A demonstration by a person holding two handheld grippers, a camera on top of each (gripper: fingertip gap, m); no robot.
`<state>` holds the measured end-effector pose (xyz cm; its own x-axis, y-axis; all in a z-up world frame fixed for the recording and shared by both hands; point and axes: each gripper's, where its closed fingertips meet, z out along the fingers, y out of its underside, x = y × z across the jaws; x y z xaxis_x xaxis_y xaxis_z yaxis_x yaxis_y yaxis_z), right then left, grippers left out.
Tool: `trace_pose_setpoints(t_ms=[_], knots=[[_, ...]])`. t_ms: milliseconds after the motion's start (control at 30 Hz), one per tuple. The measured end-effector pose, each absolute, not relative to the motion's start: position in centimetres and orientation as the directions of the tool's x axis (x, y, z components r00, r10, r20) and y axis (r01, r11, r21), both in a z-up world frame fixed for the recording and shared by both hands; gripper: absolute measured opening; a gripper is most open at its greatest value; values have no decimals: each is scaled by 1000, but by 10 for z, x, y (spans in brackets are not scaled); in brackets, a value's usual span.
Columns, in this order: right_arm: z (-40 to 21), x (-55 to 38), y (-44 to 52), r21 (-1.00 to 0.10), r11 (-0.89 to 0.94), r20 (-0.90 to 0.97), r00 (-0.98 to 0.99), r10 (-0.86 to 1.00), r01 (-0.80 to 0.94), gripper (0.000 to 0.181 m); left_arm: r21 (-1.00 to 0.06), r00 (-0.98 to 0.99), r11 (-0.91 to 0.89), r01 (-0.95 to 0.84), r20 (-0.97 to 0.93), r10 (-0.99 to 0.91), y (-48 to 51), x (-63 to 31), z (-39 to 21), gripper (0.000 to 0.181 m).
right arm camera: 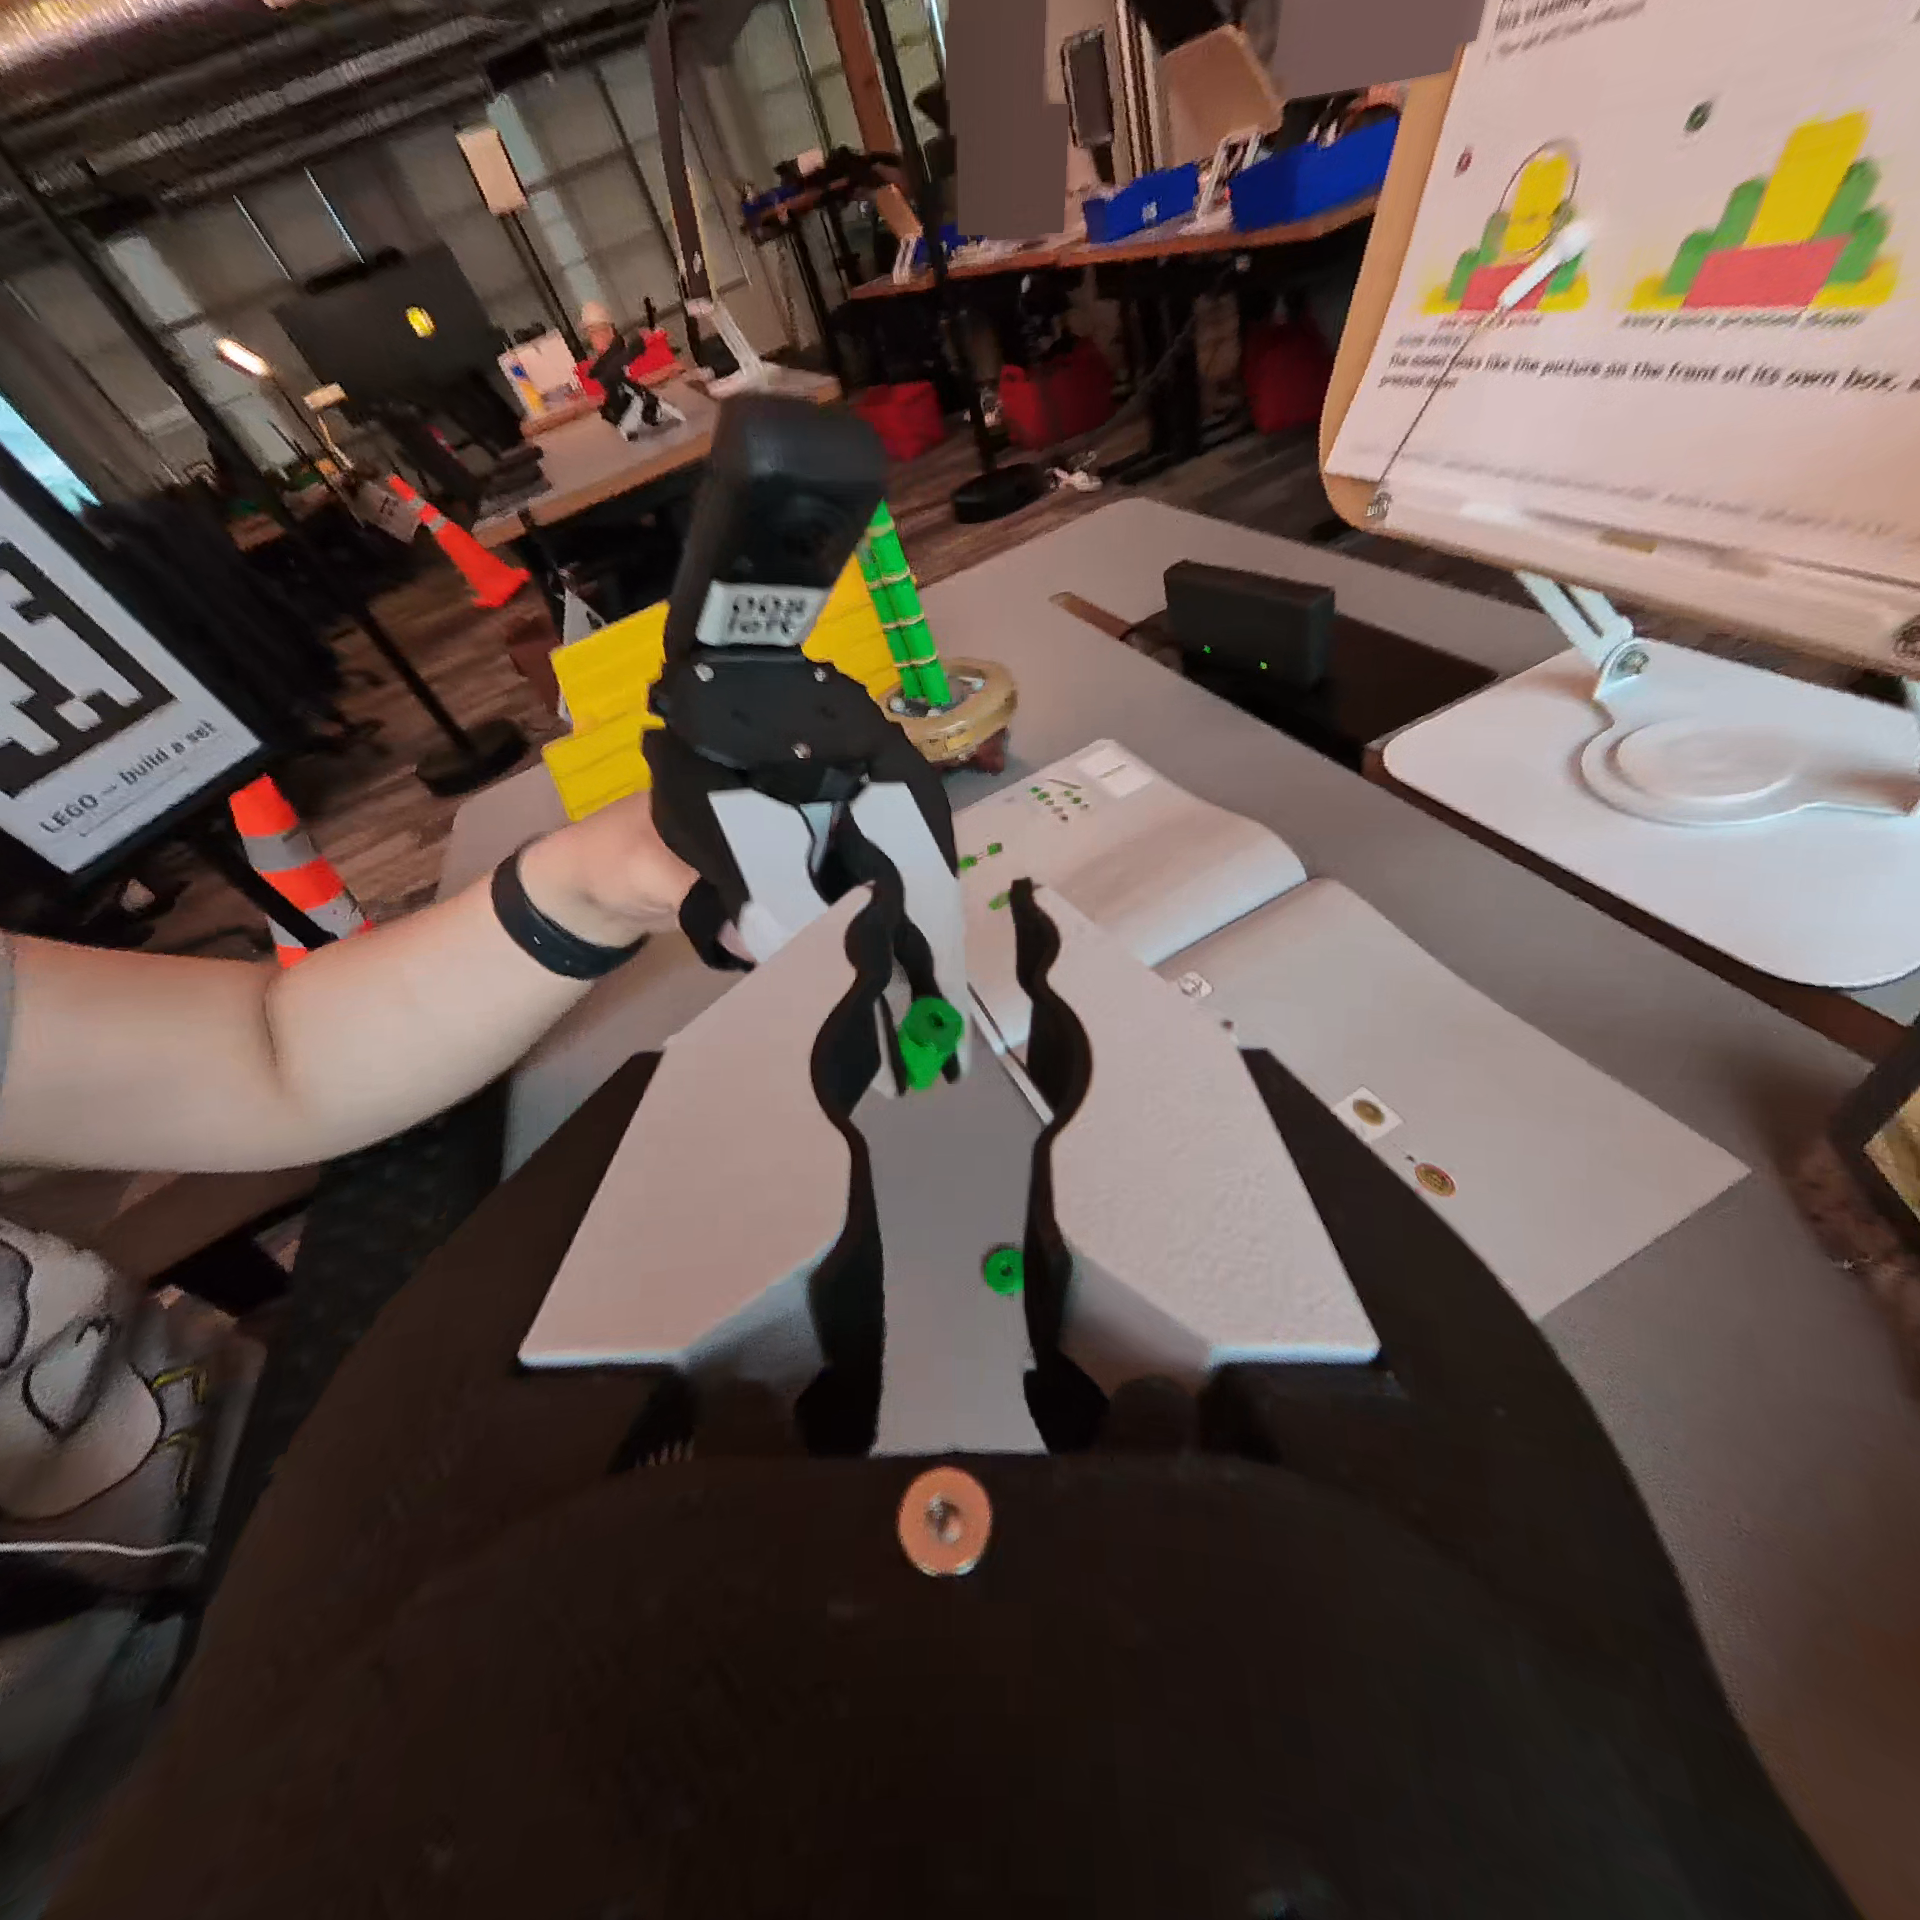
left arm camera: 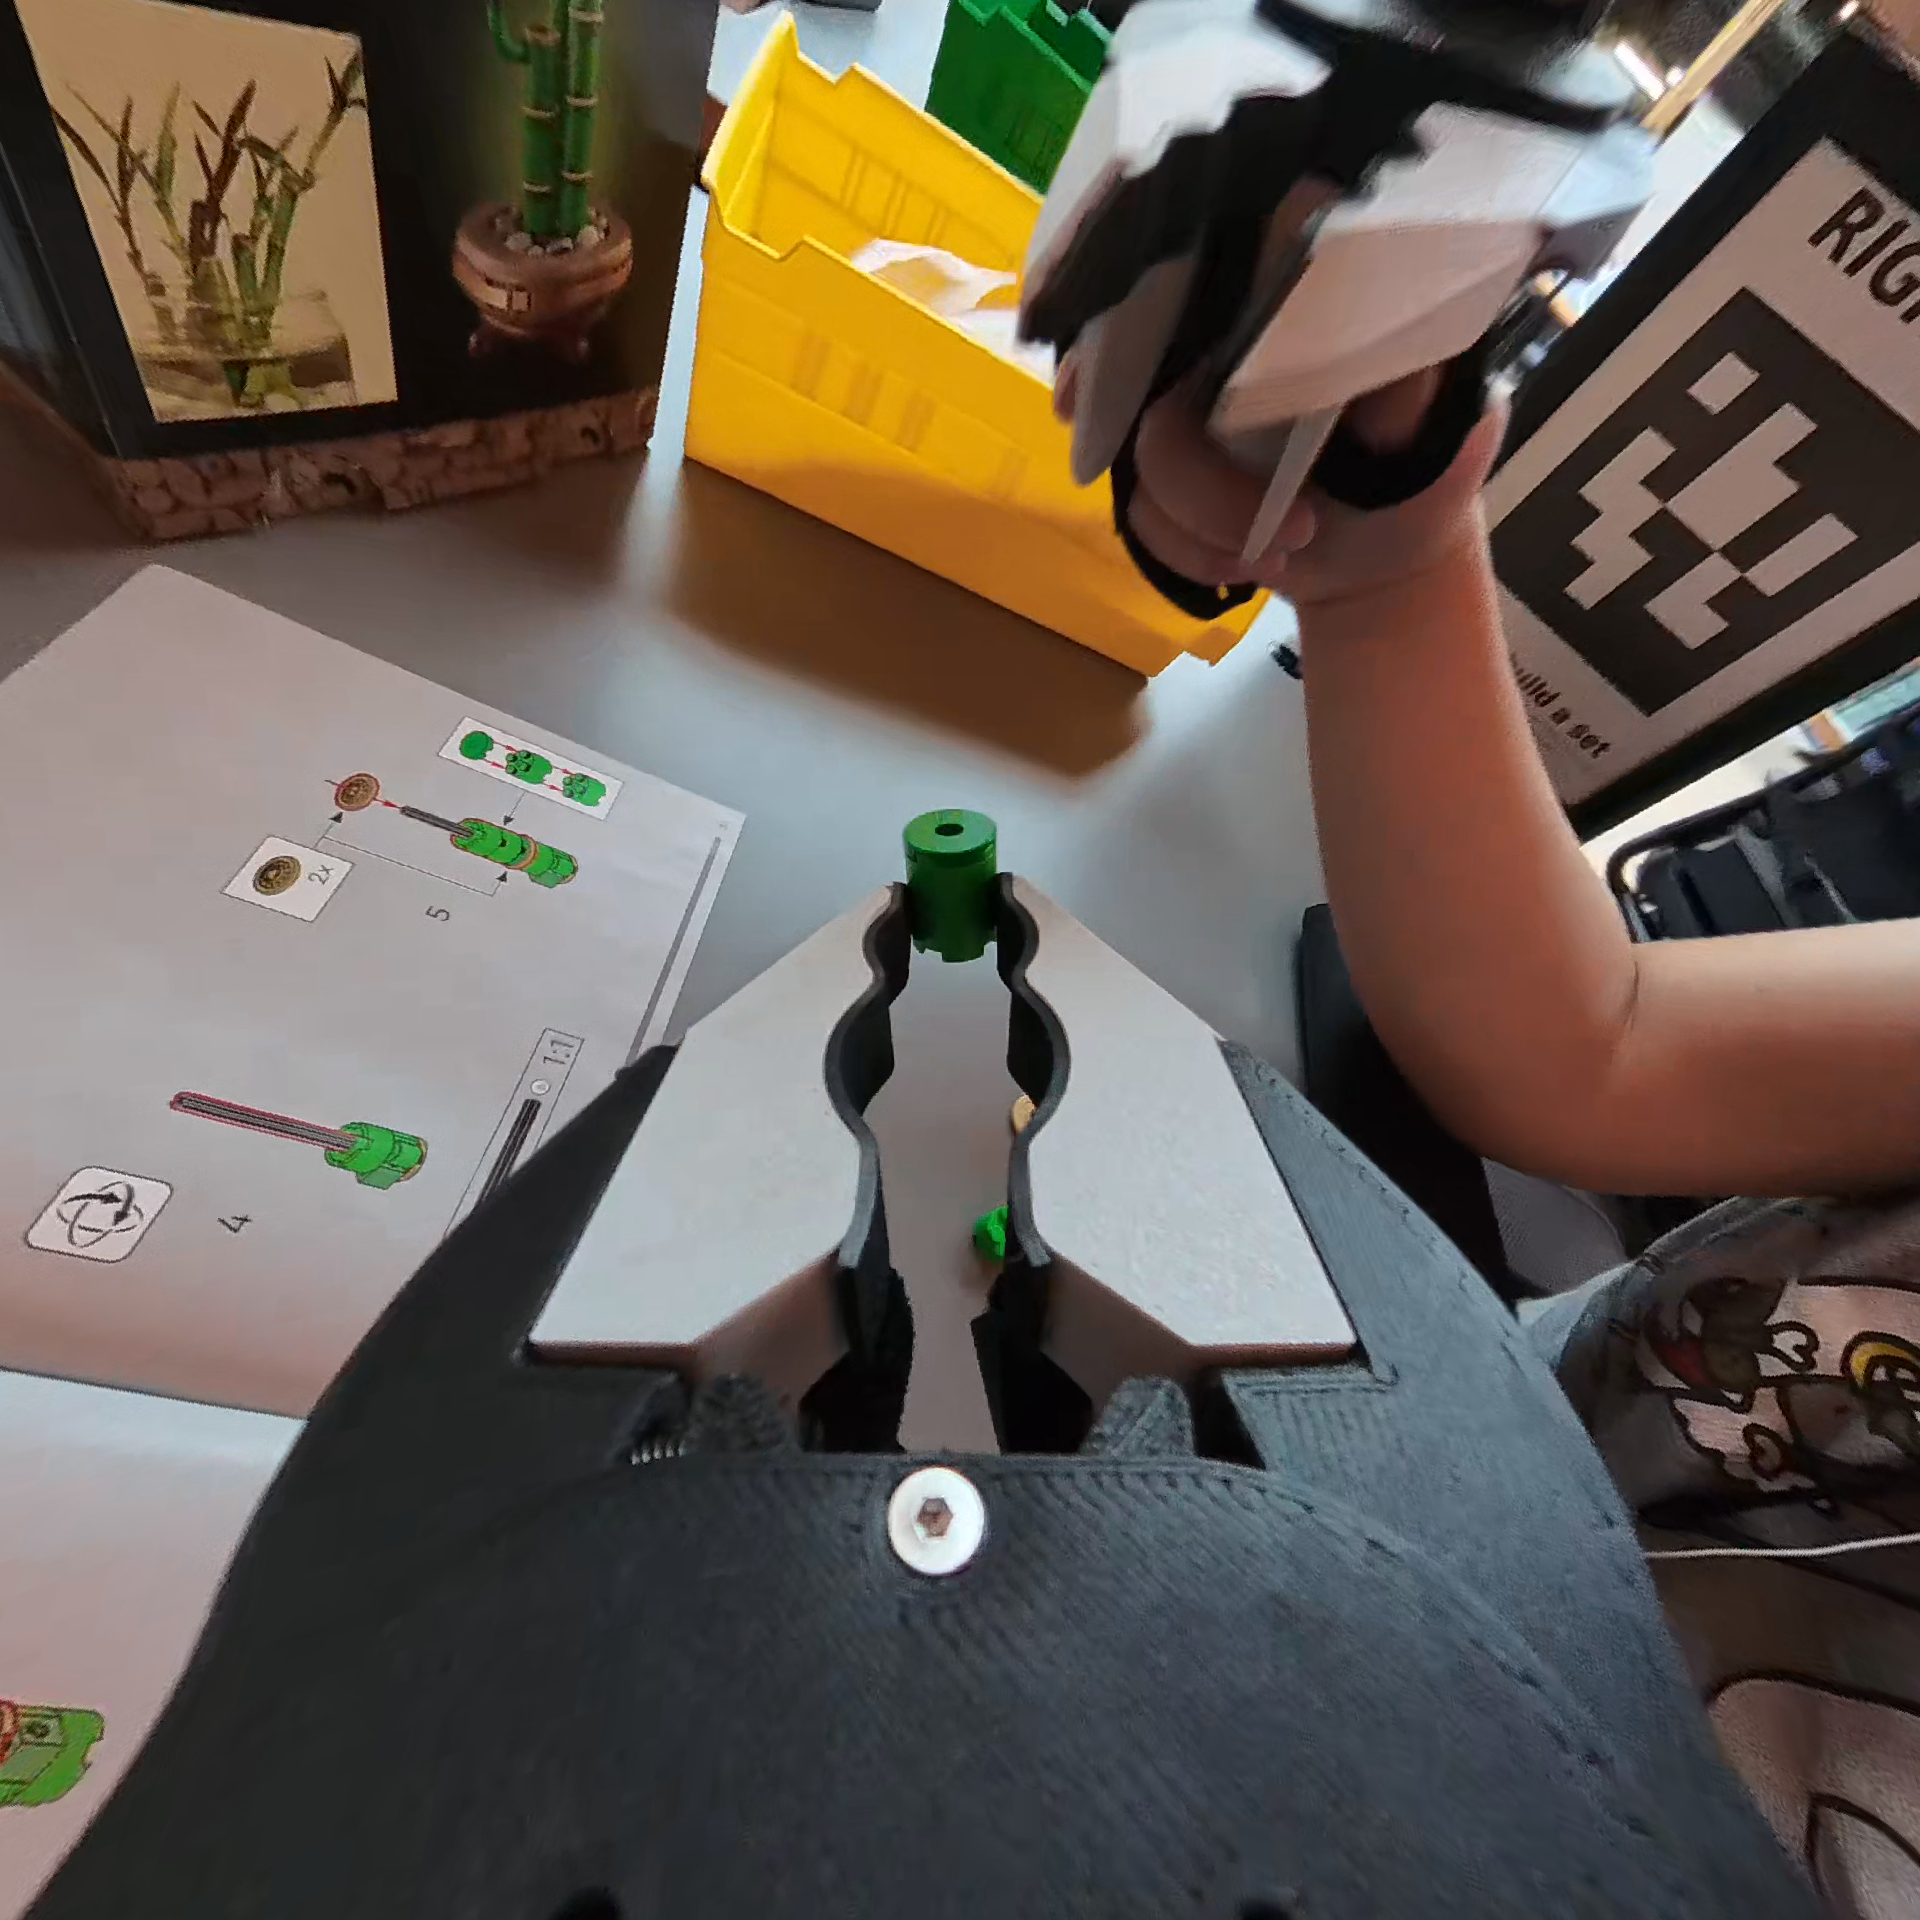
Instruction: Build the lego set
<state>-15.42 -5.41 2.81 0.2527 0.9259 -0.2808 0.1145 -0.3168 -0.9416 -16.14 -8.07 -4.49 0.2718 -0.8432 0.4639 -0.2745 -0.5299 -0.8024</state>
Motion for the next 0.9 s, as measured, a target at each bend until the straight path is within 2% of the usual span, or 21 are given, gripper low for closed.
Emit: trace_pose_setpoints(t_ms=[133, 200, 300, 433, 533, 667, 900], knots=[[3, -170, -60, -914, -334, -282, 231, 931, 230, 27, -802, 236, -566, -191, 523, -819, -85, -175, -34, 14], [2, -180, -63, -909, -349, -308, 195, 931, 227, 26, -795, 200, -581, -172, 550, -811, -90, -178, -29, 14], [1, -195, -72, -901, -374, -357, 111, 927, 222, 17, -794, 178, -576, -195, 548, -817, -96, -178, -30, 15], [-8, -200, -72, -878, -411, -397, 107, 912, 245, 27, -796, 156, -580, -172, 559, -814, -98, -178, -26, 14], [-8, -201, -79, -855, -454, -455, 58, 889, 249, 27, -797, 157, -580, -169, 559, -814, -98, -180, -25, 14], [-4, -206, -96, -812, -522, -554, -66, 830, 260, 16, -791, 103, -588, -171, 579, -809, -106, -182, -18, 14], [7, -212, -101, -841, -484, -520, -113, 847, 243, 15, -813, 89, -558, -165, 551, -830, -110, -187, -7, 14]])
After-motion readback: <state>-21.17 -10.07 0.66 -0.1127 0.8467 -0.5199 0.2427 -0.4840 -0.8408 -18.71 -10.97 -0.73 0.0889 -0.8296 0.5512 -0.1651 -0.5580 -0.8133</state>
